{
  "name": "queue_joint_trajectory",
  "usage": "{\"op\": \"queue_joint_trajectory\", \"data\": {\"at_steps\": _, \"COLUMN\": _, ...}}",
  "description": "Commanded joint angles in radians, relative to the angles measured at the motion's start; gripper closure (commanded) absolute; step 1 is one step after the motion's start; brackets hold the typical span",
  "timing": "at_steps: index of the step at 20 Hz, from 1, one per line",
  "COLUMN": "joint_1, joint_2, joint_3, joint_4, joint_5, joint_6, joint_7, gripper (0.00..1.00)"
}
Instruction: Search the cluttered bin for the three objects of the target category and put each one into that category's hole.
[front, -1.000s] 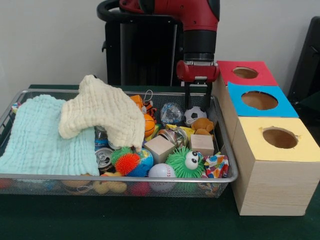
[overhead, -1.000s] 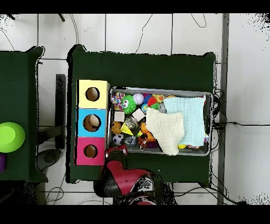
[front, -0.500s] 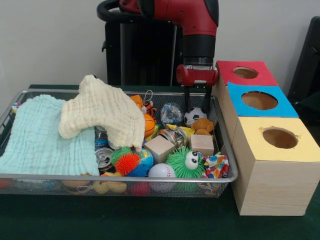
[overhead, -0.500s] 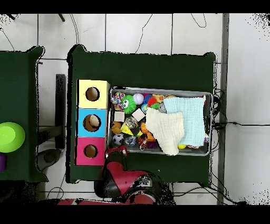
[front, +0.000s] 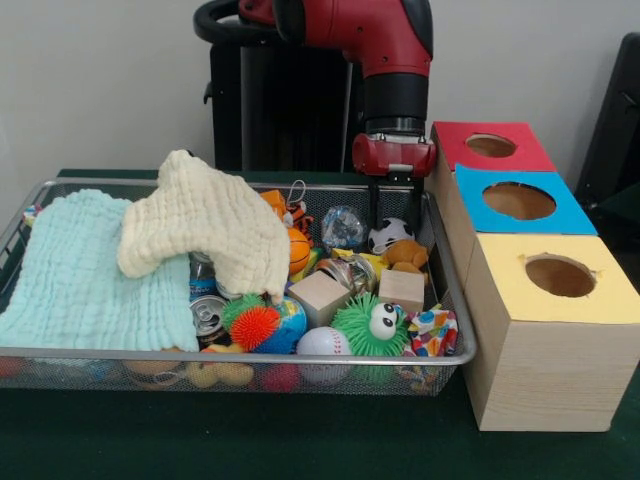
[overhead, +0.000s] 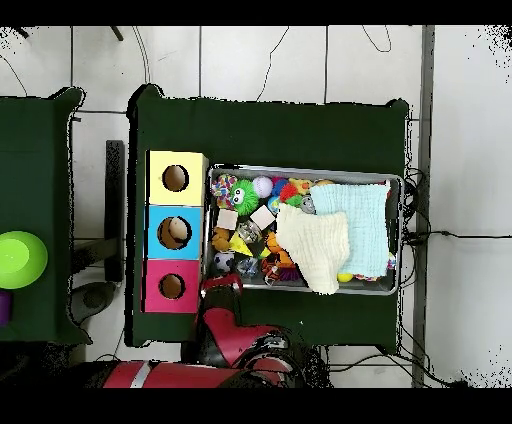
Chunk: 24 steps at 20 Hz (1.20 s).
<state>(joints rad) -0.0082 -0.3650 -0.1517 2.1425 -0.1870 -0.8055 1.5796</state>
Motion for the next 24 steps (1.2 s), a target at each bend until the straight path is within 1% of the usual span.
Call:
{"op": "queue_joint_trajectory", "data": {"at_steps": 1, "joint_1": -0.007, "joint_2": 0.092, "joint_3": 0.082, "joint_4": -0.104, "joint_5": 0.122, "joint_6": -0.007, "joint_7": 0.258, "gripper": 0.00}}
{"op": "queue_joint_trajectory", "data": {"at_steps": 6, "joint_1": -0.014, "joint_2": 0.064, "joint_3": 0.085, "joint_4": -0.091, "joint_5": 0.122, "joint_6": -0.014, "joint_7": 0.261, "gripper": 0.00}}
{"op": "queue_joint_trajectory", "data": {"at_steps": 8, "joint_1": -0.016, "joint_2": 0.046, "joint_3": 0.084, "joint_4": -0.081, "joint_5": 0.119, "joint_6": 0.004, "joint_7": 0.258, "gripper": 0.00}}
{"op": "queue_joint_trajectory", "data": {"at_steps": 13, "joint_1": -0.019, "joint_2": -0.055, "joint_3": 0.089, "joint_4": -0.045, "joint_5": 0.119, "joint_6": 0.122, "joint_7": 0.236, "gripper": 0.00}}
{"op": "queue_joint_trajectory", "data": {"at_steps": 17, "joint_1": 0.005, "joint_2": -0.099, "joint_3": 0.091, "joint_4": -0.046, "joint_5": 0.149, "joint_6": 0.192, "joint_7": 0.216, "gripper": 0.00}}
{"op": "queue_joint_trajectory", "data": {"at_steps": 21, "joint_1": 0.017, "joint_2": -0.125, "joint_3": 0.093, "joint_4": -0.062, "joint_5": 0.169, "joint_6": 0.238, "joint_7": 0.210, "gripper": 0.00}}
{"op": "queue_joint_trajectory", "data": {"at_steps": 24, "joint_1": 0.021, "joint_2": -0.118, "joint_3": 0.096, "joint_4": -0.069, "joint_5": 0.167, "joint_6": 0.221, "joint_7": 0.222, "gripper": 0.00}}
